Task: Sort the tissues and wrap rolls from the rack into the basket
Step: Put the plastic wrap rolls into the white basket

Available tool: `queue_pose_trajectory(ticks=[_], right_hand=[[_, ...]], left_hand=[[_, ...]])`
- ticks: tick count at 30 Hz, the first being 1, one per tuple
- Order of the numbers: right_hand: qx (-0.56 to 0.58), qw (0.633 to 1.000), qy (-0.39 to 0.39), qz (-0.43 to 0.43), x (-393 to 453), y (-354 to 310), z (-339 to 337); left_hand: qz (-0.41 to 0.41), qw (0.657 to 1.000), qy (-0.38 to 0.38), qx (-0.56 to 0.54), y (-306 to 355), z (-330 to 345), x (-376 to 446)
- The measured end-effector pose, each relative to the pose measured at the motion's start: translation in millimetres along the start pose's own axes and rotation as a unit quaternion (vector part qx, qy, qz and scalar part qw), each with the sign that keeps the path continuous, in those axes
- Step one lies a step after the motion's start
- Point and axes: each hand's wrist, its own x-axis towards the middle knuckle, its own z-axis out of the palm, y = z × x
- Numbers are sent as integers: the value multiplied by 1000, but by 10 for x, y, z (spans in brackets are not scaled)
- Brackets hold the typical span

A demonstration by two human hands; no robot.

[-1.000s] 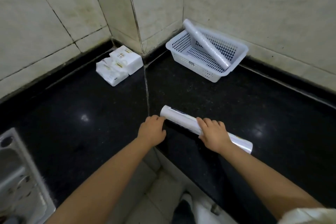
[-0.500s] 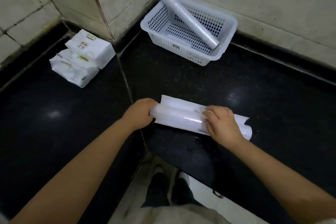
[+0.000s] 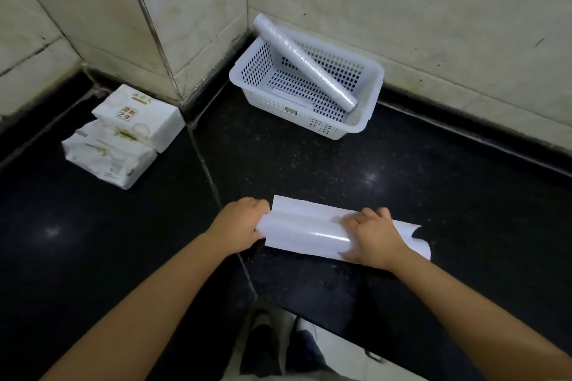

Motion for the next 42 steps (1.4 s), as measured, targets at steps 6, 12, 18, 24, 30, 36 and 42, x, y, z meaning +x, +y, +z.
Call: queue_pose_trajectory(ticks=[6,12,18,24,30,36,42], right_hand=[[15,993,120,3,-69,204,-457],[108,968,212,84,321,500,-1129],[129,952,241,139,1119,764,-1760],[196,934,266,135,1695,1111,-2021],[259,920,281,81,1962,1348,-1997],[288,903,315,35,2118,1388,-2125],[335,871,359,-21,2493,1283,-2308]], left_hand=[[59,987,127,-81,-70,-310,26],[64,942,330,-3,77,-871,378],[109,907,352,206,131,-1433,1197],[32,903,306,301,95,-1808,2168],[-44,922,179,340,16,-1800,2929],[7,901,171,398,-171,-1752,3151],[109,836,287,455,-360,-1704,2822]])
